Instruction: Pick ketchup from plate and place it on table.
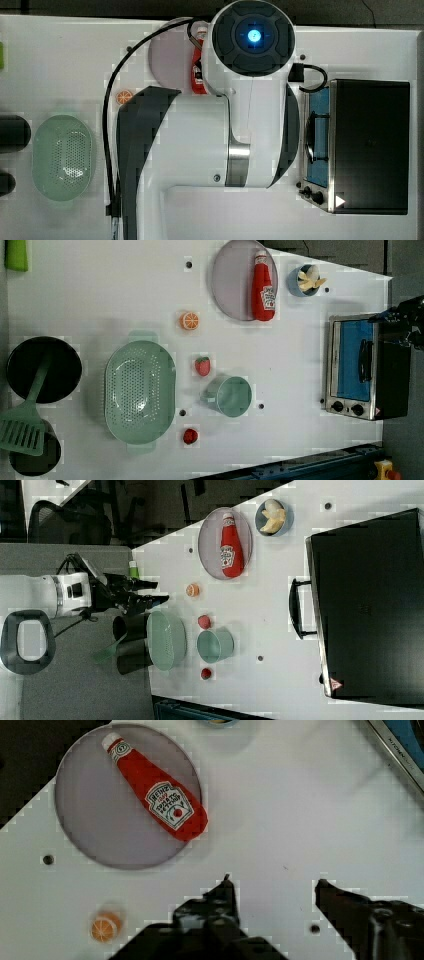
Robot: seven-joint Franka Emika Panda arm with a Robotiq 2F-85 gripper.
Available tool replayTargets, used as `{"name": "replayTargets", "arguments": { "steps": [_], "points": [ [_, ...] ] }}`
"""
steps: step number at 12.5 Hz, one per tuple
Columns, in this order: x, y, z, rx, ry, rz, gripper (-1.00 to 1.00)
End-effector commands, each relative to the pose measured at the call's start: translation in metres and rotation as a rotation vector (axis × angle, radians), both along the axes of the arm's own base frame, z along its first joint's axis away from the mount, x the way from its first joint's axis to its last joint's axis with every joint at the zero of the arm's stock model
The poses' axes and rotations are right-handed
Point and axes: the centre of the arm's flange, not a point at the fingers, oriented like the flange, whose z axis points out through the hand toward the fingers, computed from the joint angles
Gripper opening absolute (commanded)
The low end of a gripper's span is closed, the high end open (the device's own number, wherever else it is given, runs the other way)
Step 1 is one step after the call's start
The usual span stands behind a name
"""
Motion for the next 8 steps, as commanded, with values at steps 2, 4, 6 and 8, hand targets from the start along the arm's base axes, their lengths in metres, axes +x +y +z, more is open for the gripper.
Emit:
{"name": "replayTargets", "arguments": {
  "steps": [2,4,6,8],
  "points": [
    [-0.075,-0.001,0.05,-0.015,0.03,-0.04,0.79],
    [-0.074,-0.003,0.049,-0.013,0.032,-0.046,1.0],
    [-0.072,-0.003,0.048,-0.013,0.026,-0.045,1.0],
    [-0.062,-0.001,0.04,-0.013,0.012,-0.03,1.0]
  ]
}}
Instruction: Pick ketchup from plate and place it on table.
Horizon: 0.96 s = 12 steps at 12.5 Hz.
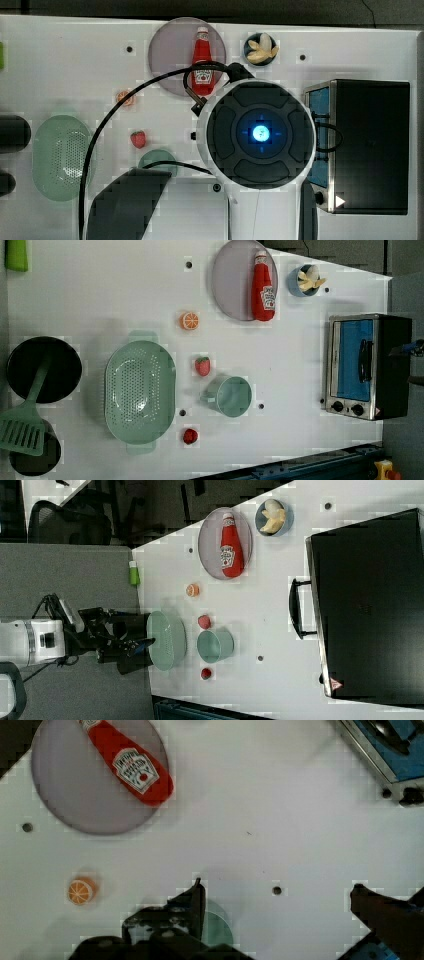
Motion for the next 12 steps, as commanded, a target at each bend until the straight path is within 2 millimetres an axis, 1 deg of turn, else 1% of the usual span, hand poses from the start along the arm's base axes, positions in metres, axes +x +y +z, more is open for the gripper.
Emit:
{"name": "replayTargets", "arguments": {
  "steps": [1,3,6,9,12],
  "points": [
    [0.017,0.001,-0.026,0.008,0.027,-0.017,1.0],
    [0.03,0.006,-0.05,0.011,0.058,-0.001,1.0],
    [0.052,0.015,-0.089,0.02,0.086,0.076,1.0],
    [0.081,0.022,-0.122,0.029,0.039,0.197,1.0],
    [0.103,0.023,-0.163,0.043,0.038,0.311,1.0]
  ]
}}
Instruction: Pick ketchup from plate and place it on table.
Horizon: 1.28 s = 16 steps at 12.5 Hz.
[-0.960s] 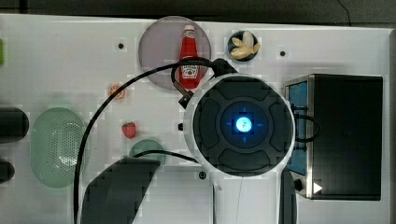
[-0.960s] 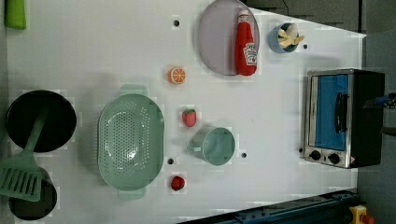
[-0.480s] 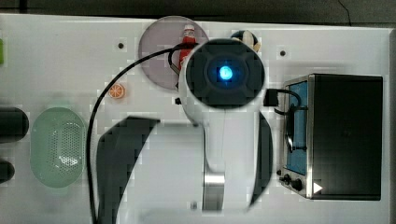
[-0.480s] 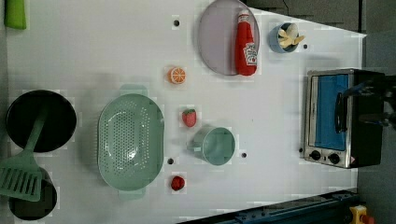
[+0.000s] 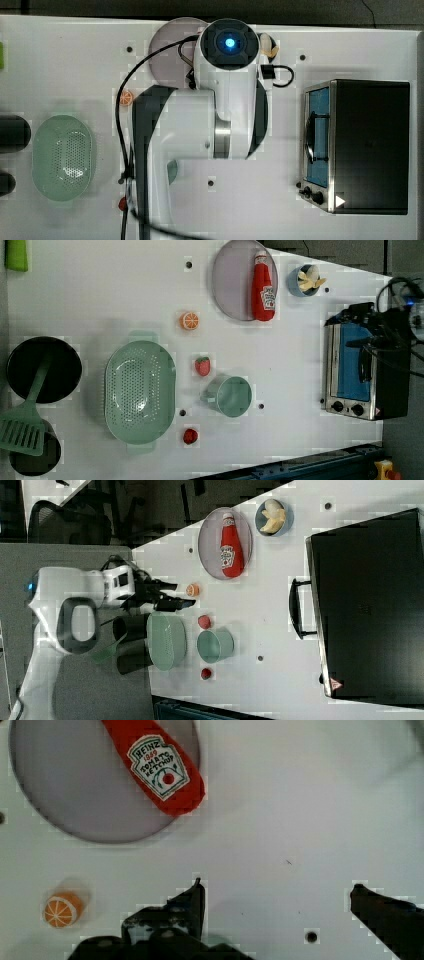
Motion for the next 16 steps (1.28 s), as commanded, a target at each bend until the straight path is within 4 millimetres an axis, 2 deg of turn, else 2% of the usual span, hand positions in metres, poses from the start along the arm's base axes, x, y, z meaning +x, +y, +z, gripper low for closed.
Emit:
{"name": "replayTargets", "arguments": {
  "steps": [1,7,16],
  "points": [
    [0.016,0.008,-0.013,0.028,-0.036,0.182,1.0],
    [0.059,0.012,-0.077,0.065,-0.05,0.437,1.0],
    [0.104,0.025,-0.181,0.095,-0.057,0.547,1.0]
  ]
}}
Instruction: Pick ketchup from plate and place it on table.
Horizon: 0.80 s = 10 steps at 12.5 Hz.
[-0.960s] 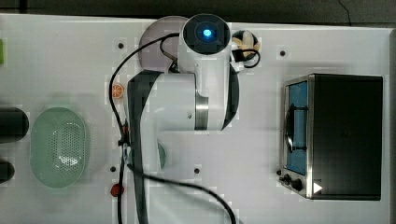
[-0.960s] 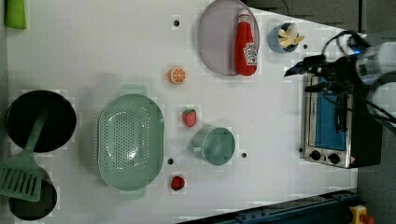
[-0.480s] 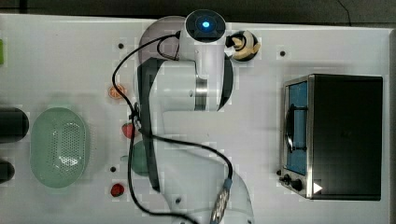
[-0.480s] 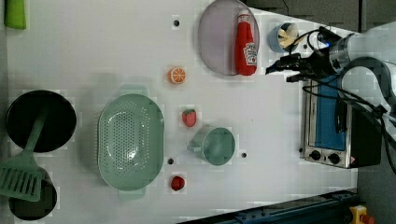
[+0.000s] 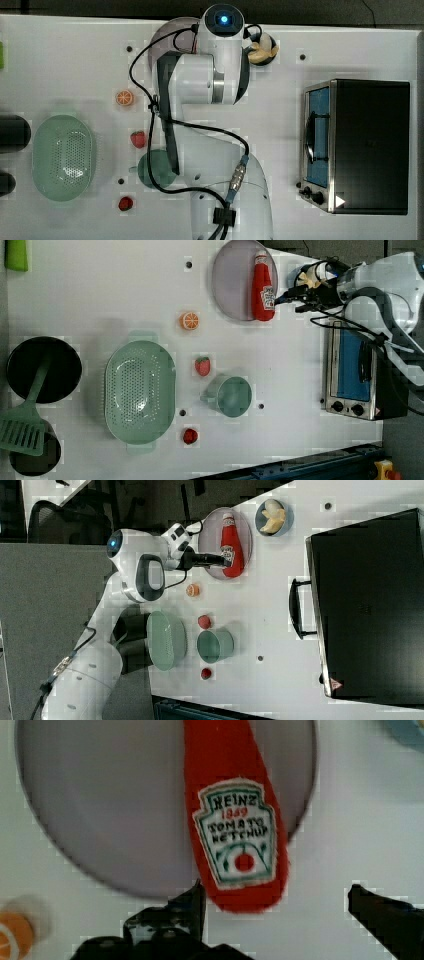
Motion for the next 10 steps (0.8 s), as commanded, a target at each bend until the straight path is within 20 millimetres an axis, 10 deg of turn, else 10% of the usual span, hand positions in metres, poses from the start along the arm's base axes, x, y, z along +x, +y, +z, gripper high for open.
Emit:
{"name": "replayTargets", "arguments": {
  "steps": [1,10],
  "points": [
    [0.017,0.019,-0.017,0.017,-0.061,0.113,1.0],
    [0.029,0.024,-0.085,-0.006,-0.174,0.132,1.0]
  ]
}}
